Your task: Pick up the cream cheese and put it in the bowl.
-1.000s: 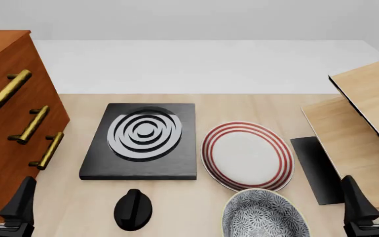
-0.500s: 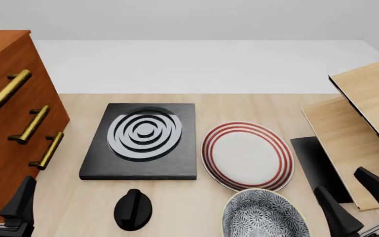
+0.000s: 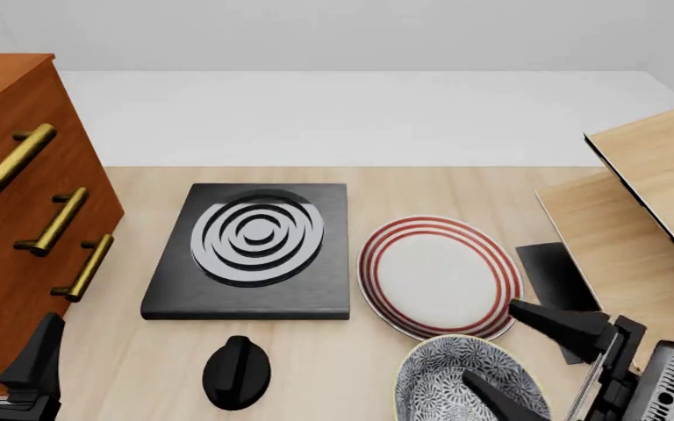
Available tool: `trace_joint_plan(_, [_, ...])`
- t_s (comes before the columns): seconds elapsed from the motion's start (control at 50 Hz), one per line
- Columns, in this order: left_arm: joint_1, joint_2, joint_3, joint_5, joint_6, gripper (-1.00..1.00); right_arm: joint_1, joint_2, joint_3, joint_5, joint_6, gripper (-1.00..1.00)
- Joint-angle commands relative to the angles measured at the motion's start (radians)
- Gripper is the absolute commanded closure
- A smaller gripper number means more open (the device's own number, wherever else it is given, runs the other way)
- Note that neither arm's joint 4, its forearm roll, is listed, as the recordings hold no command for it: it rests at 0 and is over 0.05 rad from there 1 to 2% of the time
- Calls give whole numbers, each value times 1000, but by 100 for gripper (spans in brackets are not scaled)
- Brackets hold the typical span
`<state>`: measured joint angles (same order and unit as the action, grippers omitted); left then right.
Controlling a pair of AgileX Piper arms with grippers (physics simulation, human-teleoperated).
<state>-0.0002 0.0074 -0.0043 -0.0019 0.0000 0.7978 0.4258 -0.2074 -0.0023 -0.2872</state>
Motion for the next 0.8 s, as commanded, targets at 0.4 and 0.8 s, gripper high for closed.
trace_joint_plan(0.4, [0,0,0,0,0,-100,393,738,-160,-413,-30,-100])
trace_joint_plan(0.8, [0,0,0,0,0,-100,545,1017,-340,-465,9,-100])
